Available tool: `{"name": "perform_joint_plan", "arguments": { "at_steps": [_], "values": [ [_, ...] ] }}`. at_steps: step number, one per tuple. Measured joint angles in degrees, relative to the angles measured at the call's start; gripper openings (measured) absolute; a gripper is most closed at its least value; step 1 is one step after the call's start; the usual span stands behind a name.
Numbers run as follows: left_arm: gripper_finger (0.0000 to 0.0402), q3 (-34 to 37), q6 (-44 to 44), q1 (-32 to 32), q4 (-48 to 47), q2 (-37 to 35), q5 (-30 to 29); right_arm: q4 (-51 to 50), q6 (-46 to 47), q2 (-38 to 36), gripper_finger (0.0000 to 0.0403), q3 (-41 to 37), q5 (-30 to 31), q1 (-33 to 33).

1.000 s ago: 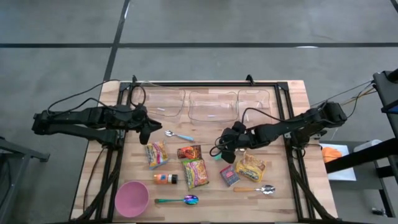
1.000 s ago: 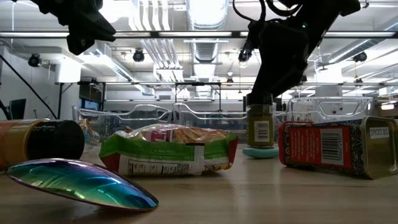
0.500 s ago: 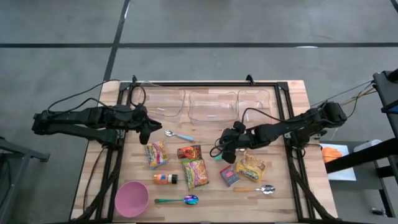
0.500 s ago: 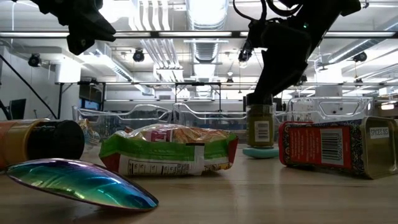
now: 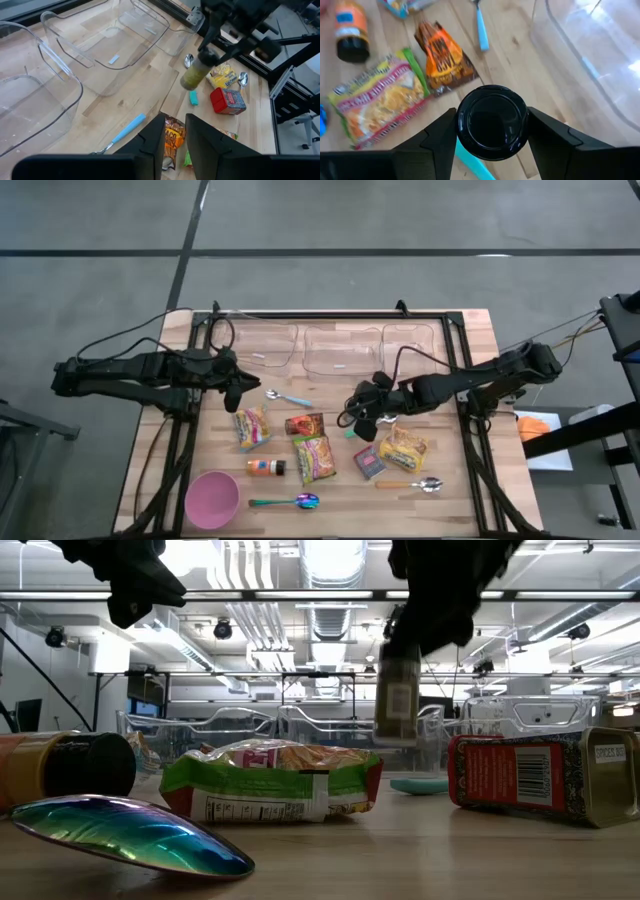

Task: Pick & Place Food Item
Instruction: Put the black seasoning bottle into the right transparent bin

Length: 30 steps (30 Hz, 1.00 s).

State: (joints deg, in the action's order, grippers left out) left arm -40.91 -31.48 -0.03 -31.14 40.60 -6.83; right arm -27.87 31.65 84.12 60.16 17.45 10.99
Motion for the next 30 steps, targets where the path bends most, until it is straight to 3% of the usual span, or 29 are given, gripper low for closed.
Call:
{"name": "perform_joint_plan", "arguments": {
  "at_steps": [7,11,23,30],
  "values": [
    [0.0086,0.00,0.00,0.00,0.00,0.00,0.00,-16.67,1.57,-2.16,0.0198,9.46,3.00,-2.65],
    [0.0086,0.00,0.00,0.00,-0.01,0.00,-0.02,-18.51,1.30,-5.66,0.0198,10.86,3.57,-5.54],
    [0.0086,0.00,0.00,0.00,0.01,0.00,-0.04,-18.72,0.34,-22.39,0.0198,-0.96,5.05,-18.63],
    [0.0086,0.00,0.00,0.00,0.00,0.00,-0.04,-17.77,-5.90,-26.38,0.0198,-4.50,4.59,-27.96]
  ]
}}
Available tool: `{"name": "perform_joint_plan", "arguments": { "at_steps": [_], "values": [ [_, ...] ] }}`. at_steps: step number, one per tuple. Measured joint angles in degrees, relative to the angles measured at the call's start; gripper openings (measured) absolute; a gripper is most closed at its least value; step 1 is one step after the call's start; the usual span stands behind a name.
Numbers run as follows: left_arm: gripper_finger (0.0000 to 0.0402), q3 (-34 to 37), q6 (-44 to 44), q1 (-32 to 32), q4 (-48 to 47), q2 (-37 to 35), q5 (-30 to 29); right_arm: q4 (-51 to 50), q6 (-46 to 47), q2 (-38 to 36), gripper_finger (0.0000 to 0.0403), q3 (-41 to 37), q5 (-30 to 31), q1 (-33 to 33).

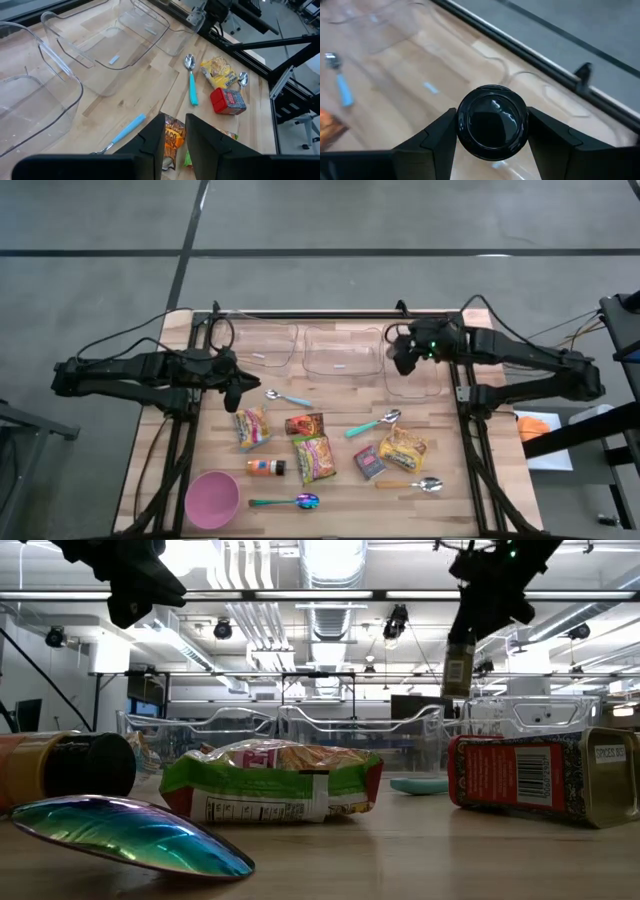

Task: Pick & Place Food Item
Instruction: Put the black seasoning bottle into the right transparent bin

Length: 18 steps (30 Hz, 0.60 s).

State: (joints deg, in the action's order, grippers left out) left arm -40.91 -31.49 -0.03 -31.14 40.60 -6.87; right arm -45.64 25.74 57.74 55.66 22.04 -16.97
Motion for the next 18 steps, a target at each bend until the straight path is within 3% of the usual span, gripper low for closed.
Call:
{"name": "perform_joint_plan", "arguments": {
  "at_steps": [8,18],
  "values": [
    [0.0086,0.00,-0.02,0.02,0.00,0.00,-0.66,5.56,-7.06,3.77,0.0198,-2.54,-8.34,-11.36],
    [0.0086,0.00,-0.19,0.00,0.00,0.00,-0.63,12.40,-11.31,13.80,0.0198,-2.85,-10.55,-17.55]
  ]
}}
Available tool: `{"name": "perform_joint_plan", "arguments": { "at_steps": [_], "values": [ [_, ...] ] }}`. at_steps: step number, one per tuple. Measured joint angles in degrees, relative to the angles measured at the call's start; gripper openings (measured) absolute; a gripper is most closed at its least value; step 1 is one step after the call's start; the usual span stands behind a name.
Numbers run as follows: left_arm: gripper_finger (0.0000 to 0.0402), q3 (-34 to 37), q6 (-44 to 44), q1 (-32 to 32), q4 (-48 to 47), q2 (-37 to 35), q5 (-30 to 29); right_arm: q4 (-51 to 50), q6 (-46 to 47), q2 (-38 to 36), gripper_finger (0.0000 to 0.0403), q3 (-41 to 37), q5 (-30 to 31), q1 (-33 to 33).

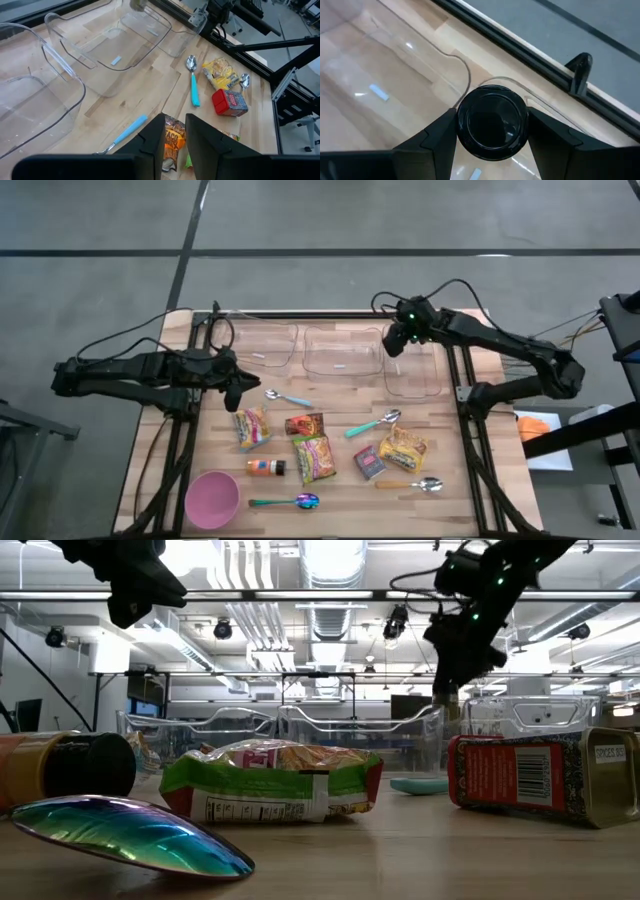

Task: Pick & Place Food Item
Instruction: Put the black seasoning bottle into the right transparent bin

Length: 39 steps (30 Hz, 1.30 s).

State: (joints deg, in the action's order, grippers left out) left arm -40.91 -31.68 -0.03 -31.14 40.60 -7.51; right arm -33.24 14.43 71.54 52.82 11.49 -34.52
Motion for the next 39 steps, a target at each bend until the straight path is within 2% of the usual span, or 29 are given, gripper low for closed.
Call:
{"name": "perform_joint_plan", "arguments": {
  "at_steps": [6,9,13,34,39],
  "values": [
    [0.0086,0.00,-0.05,0.01,0.00,0.00,-0.01,4.82,0.89,2.66,0.0198,-4.52,0.43,-0.02],
    [0.0086,0.00,-0.69,0.00,0.00,0.00,-0.01,9.82,2.93,1.14,0.0198,-8.47,0.44,-0.01],
    [0.0086,0.00,-1.33,0.02,0.00,0.00,-0.20,11.25,3.77,-0.18,0.0198,-10.82,0.67,-0.08],
    [0.0086,0.00,-1.51,0.02,0.00,0.00,-0.61,12.89,0.93,2.74,0.0199,-10.96,2.14,-0.03],
    [0.0086,0.00,-1.66,0.00,0.00,0.00,-0.61,12.22,0.81,2.87,0.0263,-11.09,1.89,-0.03]
  ]
}}
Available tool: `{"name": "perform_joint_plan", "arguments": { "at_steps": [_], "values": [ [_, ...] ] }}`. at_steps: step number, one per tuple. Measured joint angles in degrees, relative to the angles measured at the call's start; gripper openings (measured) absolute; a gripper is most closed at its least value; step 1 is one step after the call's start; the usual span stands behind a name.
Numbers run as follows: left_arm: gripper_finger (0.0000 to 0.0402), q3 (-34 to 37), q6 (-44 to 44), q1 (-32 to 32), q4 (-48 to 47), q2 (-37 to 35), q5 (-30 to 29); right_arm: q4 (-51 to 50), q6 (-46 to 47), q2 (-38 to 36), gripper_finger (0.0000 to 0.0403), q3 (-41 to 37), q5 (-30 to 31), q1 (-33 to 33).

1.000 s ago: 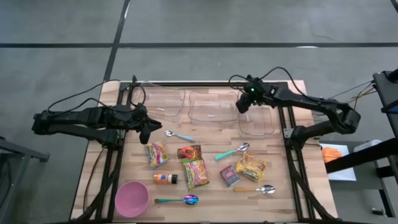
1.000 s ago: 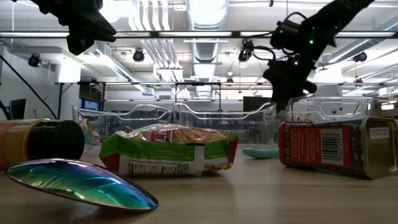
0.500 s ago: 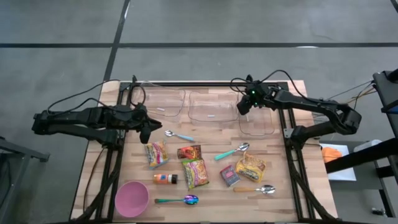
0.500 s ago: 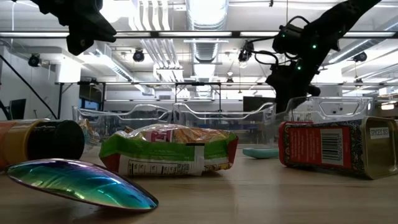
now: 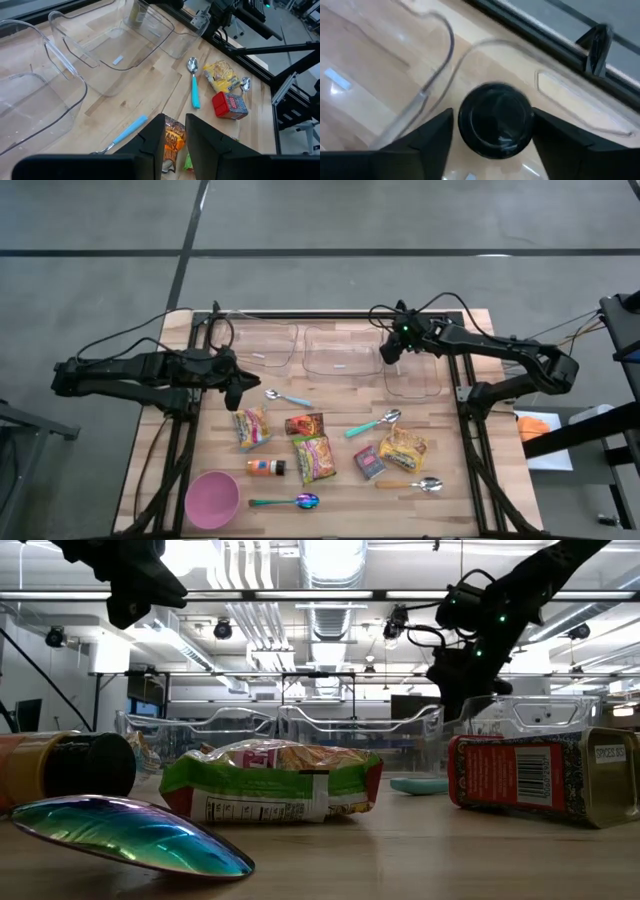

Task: Pick & Place Food Item
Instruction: Put the black seasoning bottle into the right transparent bin, then put the yellow noodle pack into the middle transparent bin

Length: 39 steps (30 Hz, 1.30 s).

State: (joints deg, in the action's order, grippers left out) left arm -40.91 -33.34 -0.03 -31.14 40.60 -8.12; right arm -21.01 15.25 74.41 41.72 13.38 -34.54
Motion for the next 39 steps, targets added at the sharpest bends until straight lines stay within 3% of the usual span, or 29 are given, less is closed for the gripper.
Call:
{"name": "perform_joint_plan", "arguments": {
  "at_steps": [8,14,23,31,39],
  "values": [
    [0.0086,0.00,-0.07,0.02,0.00,0.00,0.00,0.22,0.09,-0.02,0.0331,0.01,-0.14,0.04],
    [0.0086,0.00,-0.07,0.02,0.00,0.00,0.00,-0.47,1.13,-1.23,0.0337,0.10,-0.59,0.05],
    [0.0086,0.00,0.15,0.01,0.00,0.00,-0.01,-14.12,2.86,-11.09,0.0338,6.54,-1.26,1.77],
    [0.0086,0.00,0.17,0.00,-0.02,0.00,-0.02,-35.47,13.98,-18.19,0.0338,15.41,-2.82,13.50],
    [0.0086,0.00,0.09,0.02,0.95,0.24,-0.08,-44.03,40.51,-18.39,0.0338,18.76,0.06,31.89]
  ]
}}
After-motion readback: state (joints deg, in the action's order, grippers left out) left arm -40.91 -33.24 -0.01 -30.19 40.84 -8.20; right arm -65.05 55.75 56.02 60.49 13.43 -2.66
